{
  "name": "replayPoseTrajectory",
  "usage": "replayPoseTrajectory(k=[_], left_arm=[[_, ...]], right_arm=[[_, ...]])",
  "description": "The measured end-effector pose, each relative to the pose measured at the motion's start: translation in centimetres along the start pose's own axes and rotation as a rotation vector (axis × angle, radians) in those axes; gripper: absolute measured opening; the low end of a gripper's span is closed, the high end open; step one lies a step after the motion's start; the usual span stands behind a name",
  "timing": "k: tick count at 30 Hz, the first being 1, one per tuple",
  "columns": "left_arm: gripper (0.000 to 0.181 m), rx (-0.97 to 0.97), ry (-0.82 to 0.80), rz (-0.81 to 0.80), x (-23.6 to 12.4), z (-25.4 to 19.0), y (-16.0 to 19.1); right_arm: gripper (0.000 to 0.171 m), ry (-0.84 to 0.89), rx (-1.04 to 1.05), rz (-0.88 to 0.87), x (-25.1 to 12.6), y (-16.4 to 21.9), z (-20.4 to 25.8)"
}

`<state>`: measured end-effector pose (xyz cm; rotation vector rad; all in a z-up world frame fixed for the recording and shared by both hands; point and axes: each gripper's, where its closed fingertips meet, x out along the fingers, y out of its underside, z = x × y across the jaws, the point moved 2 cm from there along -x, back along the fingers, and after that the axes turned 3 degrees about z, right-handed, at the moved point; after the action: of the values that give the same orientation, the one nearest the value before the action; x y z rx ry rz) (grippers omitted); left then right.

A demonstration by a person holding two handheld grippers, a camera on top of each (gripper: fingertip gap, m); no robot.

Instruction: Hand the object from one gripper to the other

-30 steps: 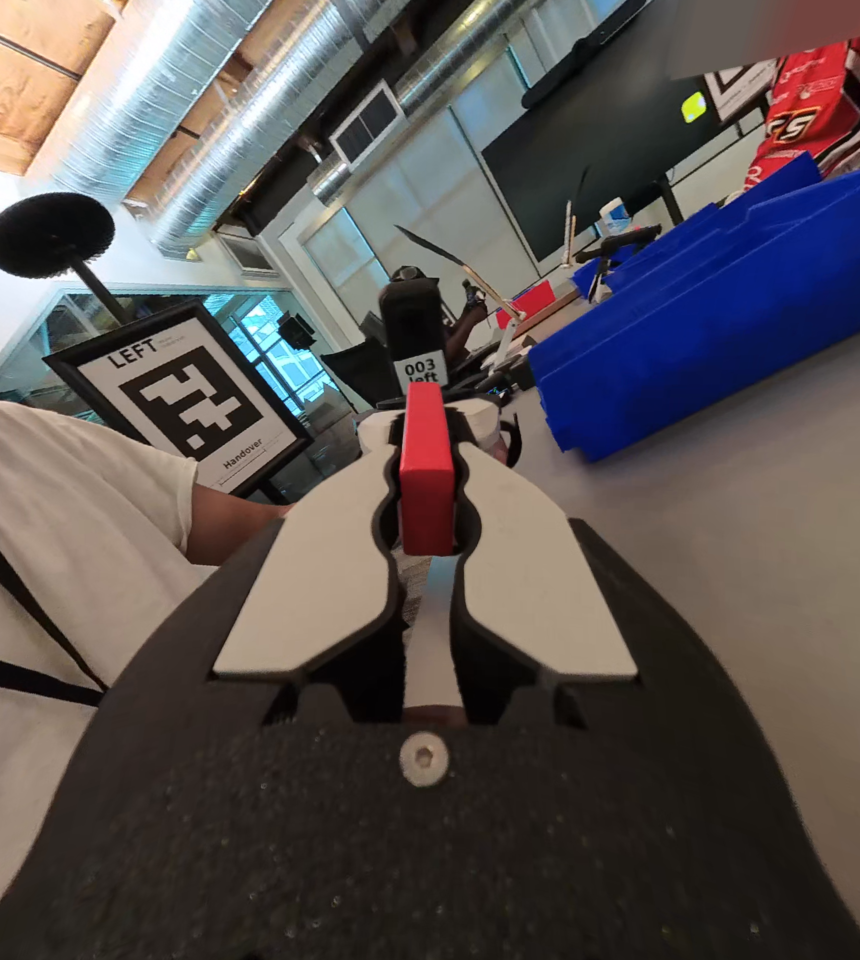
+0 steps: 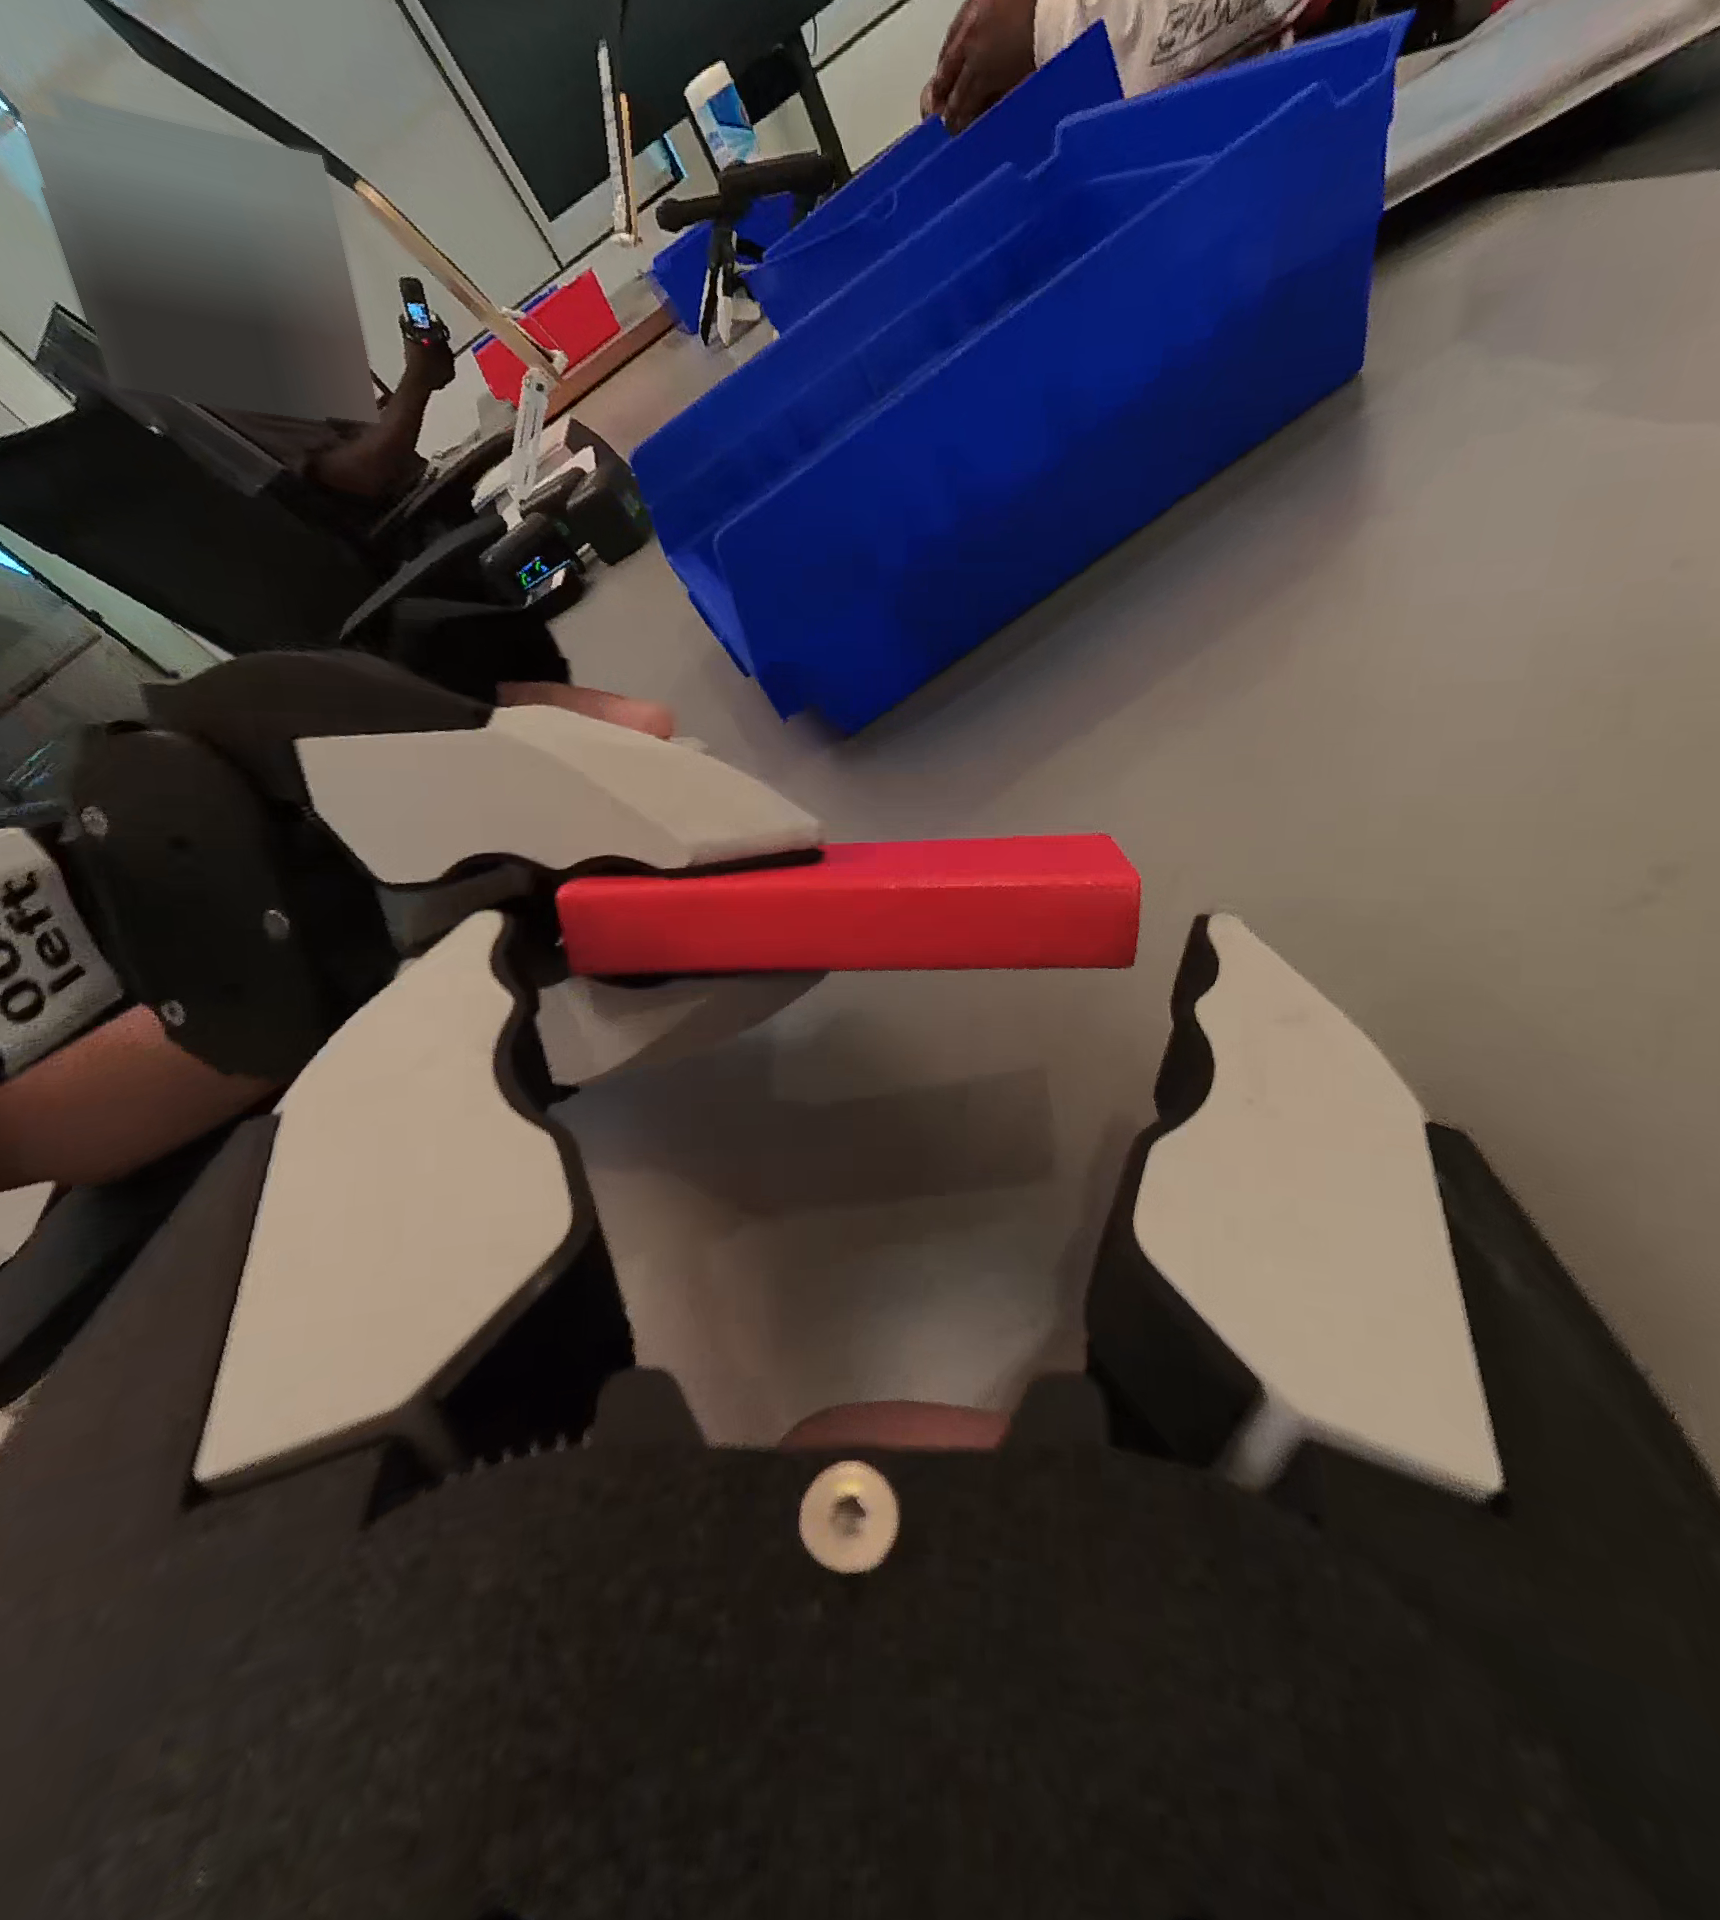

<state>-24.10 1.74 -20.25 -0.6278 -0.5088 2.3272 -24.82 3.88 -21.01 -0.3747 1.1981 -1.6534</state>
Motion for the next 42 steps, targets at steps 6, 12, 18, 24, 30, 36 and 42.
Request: replayPoseTrajectory(k=[6,12,18,24,30,36,42], left_arm=[[0.017,0.059,-0.039,0.03,0.1,-0.1,-0.1],[0.017,0.016,-0.037,0.013,-0.1,-0.1,-0.5],[0.017,0.014,-0.01,0.026,0.1,-0.5,-0.3],[0.017,0.038,-0.012,0.03,0.1,-0.6,-0.3],[0.02,-0.074,0.047,0.013,0.2,-0.8,-0.5],[0.032,-0.425,0.242,-0.006,0.3,-0.4,1.1],[0.046,-1.165,0.553,-0.179,0.0,2.0,0.4]], right_arm=[[0.104,-0.005,0.005,0.01,0.2,0.2,0.0],[0.103,-0.026,-0.043,0.017,0.0,0.0,0.2],[0.106,-0.016,-0.036,0.005,0.2,0.1,-0.2],[0.104,-0.033,-0.063,0.03,0.2,0.3,-0.1],[0.103,-0.058,-0.002,0.054,-0.3,0.1,-0.7],[0.103,-0.095,0.077,-0.119,-3.9,-2.7,-2.6],[0.103,0.217,-0.4,-0.083,-5.1,-3.0,-2.7]])
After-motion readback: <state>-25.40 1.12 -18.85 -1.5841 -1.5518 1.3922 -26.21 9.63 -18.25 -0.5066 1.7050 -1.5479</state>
